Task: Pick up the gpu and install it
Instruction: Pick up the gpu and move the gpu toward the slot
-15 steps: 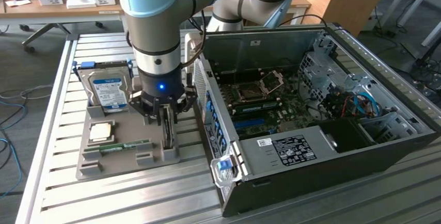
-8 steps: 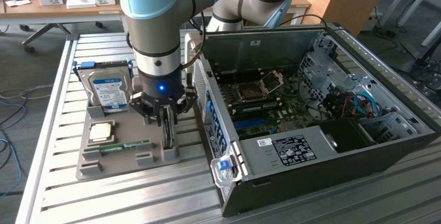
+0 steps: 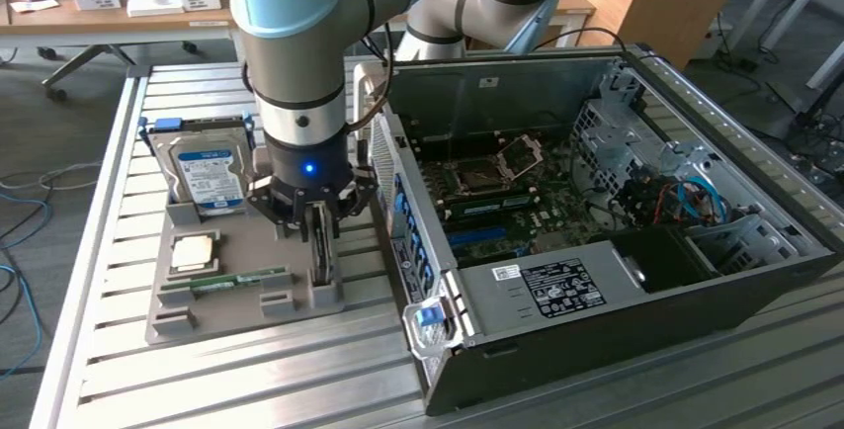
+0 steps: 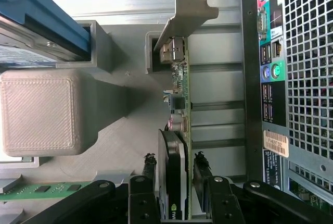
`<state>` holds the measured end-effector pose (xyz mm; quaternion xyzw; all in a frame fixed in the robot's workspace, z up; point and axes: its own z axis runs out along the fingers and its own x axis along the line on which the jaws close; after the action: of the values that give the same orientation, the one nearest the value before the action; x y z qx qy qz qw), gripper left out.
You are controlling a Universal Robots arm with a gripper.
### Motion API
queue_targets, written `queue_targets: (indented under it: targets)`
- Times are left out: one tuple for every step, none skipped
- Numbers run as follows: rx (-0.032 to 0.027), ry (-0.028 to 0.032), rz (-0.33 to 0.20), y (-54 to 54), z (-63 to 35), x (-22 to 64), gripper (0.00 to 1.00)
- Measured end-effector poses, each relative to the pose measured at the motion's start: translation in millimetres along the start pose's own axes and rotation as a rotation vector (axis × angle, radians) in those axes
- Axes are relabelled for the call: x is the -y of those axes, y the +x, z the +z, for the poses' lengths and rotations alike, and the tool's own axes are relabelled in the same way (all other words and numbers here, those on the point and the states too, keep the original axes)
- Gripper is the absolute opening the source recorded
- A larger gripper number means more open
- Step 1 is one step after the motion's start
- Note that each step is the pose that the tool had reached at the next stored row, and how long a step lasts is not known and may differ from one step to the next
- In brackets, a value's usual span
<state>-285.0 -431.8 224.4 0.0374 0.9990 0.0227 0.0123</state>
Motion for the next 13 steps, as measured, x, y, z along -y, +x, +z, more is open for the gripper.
queue_targets:
  targets:
    - [0.0,0.0,-0.001,0.0,0.0,0.0,0.43]
    - [-0.0001,-0.0001,-0.003,0.0,0.0,0.0,0.43]
    - [-0.0003,-0.0001,-0.007,0.0,0.0,0.0,0.43]
    - [-0.0005,-0.0003,-0.011,0.0,0.0,0.0,0.43]
    - [-0.0006,-0.0003,-0.014,0.1,0.0,0.0,0.43]
    - [-0.0007,-0.0003,-0.014,0.0,0.0,0.0,0.43]
    - [-0.0006,-0.0004,-0.015,0.0,0.0,0.0,0.43]
    - [-0.0007,-0.0003,-0.015,0.0,0.0,0.0,0.43]
    - [-0.0007,-0.0003,-0.015,0.0,0.0,0.0,0.43]
    - [-0.0007,-0.0004,-0.015,0.0,0.0,0.0,0.43]
    - [-0.0006,-0.0004,-0.015,0.0,-0.1,0.0,0.43]
    - [-0.0006,-0.0004,-0.015,0.0,-0.9,-0.1,0.43]
    - [-0.0006,-0.0004,-0.015,-0.1,-2.0,-0.1,0.43]
